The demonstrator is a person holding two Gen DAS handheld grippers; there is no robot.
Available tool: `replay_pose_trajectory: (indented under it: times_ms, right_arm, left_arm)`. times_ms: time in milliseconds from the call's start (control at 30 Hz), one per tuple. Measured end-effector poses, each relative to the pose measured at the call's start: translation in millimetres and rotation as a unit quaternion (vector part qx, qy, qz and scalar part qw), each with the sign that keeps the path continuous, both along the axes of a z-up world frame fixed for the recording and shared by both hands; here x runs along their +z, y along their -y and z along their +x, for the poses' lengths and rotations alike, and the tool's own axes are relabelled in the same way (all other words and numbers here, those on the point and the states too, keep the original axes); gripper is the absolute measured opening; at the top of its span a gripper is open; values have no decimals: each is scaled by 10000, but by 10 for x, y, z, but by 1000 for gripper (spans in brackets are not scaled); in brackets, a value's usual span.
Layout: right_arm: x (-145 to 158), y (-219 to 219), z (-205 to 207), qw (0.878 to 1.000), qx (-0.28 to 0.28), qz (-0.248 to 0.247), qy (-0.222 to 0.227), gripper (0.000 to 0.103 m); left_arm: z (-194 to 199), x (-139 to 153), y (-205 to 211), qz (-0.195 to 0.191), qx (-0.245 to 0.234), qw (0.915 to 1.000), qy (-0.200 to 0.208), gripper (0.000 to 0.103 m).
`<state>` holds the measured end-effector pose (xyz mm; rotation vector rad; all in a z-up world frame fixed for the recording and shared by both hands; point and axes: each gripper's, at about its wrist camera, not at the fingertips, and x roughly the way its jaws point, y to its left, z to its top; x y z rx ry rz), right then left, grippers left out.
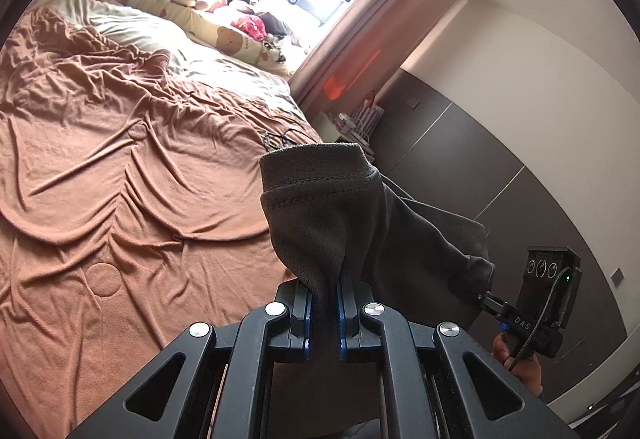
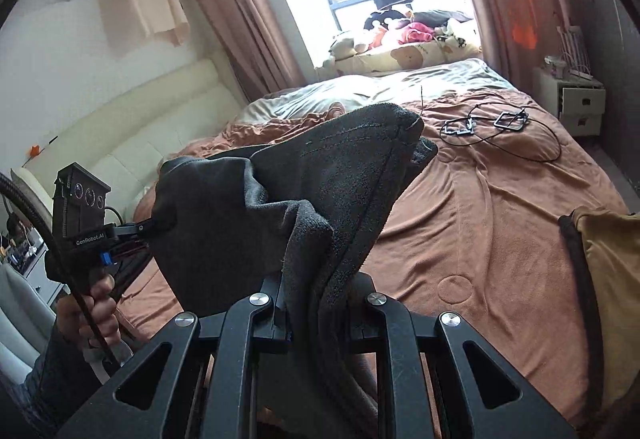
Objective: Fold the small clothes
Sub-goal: 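Lift the folded grey shirt with both tools and carry it toward the clothes stack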
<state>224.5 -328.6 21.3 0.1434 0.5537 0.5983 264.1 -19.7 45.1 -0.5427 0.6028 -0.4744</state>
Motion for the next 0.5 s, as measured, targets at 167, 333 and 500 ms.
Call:
replay_pose_trajectory:
  times_ms: [167,333,500]
  right_arm:
    - [152,51,-219,9998,-35,-75,162,12]
    - [269,107,-339,9992,27,-96,382,12]
    - [243,248,-393,9987,-1,-18,506,12]
  left_arm:
    - [-234,218,84,-97,-79,9996,251,9]
    - [-383,441,164,-82,-126,9989,441,9]
    - [-479,621,306,12,-221,9980,599,9]
